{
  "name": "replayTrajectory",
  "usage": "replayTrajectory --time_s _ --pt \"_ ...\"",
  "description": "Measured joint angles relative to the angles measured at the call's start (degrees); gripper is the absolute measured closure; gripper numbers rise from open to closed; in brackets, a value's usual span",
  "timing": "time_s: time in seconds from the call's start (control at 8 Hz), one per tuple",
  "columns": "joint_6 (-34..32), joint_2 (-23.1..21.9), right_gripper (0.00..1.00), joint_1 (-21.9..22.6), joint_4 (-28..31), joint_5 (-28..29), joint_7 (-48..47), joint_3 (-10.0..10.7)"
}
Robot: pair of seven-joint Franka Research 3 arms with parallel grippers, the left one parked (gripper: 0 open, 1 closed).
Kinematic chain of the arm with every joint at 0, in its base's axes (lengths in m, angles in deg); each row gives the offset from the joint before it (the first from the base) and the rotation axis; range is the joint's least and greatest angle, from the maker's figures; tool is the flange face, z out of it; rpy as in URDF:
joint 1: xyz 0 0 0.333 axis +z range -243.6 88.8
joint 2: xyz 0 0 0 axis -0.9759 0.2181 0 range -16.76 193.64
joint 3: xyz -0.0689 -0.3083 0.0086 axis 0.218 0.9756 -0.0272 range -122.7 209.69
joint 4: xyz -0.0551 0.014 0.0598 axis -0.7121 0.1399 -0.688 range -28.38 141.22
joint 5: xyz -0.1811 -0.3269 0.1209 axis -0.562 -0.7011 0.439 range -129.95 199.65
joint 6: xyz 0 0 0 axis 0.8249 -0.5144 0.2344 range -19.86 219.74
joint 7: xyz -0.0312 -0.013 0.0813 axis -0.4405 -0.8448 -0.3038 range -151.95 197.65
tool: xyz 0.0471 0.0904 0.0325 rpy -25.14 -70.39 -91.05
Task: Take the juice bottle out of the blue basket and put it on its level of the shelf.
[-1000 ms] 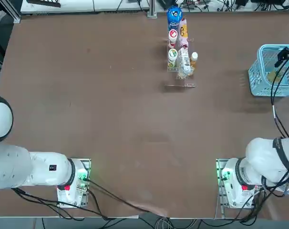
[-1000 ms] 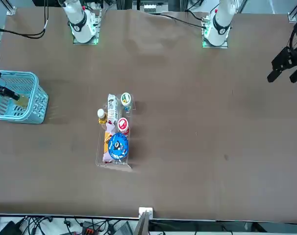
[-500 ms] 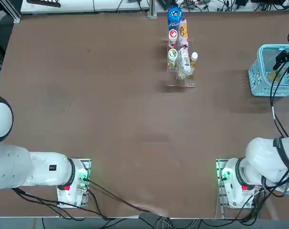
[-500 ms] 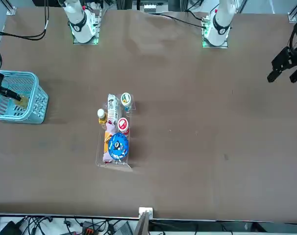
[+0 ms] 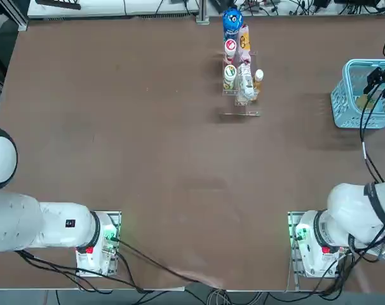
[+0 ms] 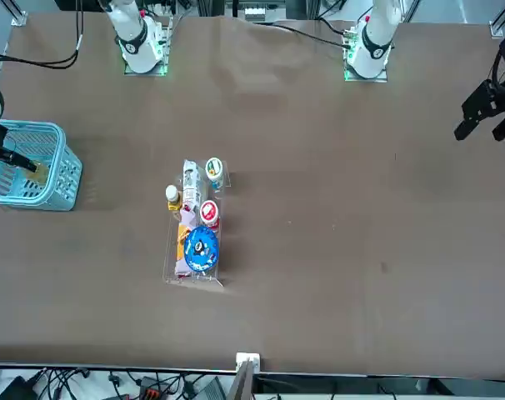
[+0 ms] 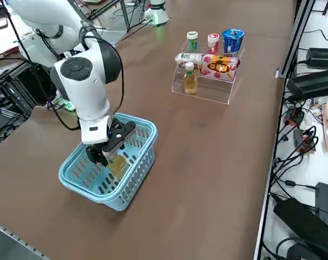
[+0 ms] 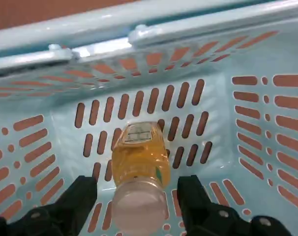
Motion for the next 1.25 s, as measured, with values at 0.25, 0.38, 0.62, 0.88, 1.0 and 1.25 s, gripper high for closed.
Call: replayTrajectory --time_s 0.25,0.38,0.62,0.88,1.0,1.25 --pt "-0.05 0.19 0.0 -0.01 0.01 0.0 0.0 0.0" --pt "-0.05 0.52 0.0 -0.02 0.02 0.0 0.0 0.0" --pt "-0.05 1.31 0.0 -0.02 0.03 0.0 0.0 0.0" --pt "-0.03 1.73 0.03 -0.03 0.03 0.0 0.0 0.0" --pt "-0.04 1.77 0.04 -0.06 0.03 0.0 0.0 0.0" --pt "-0.26 1.78 0.06 -0.42 0.03 0.0 0.01 0.0"
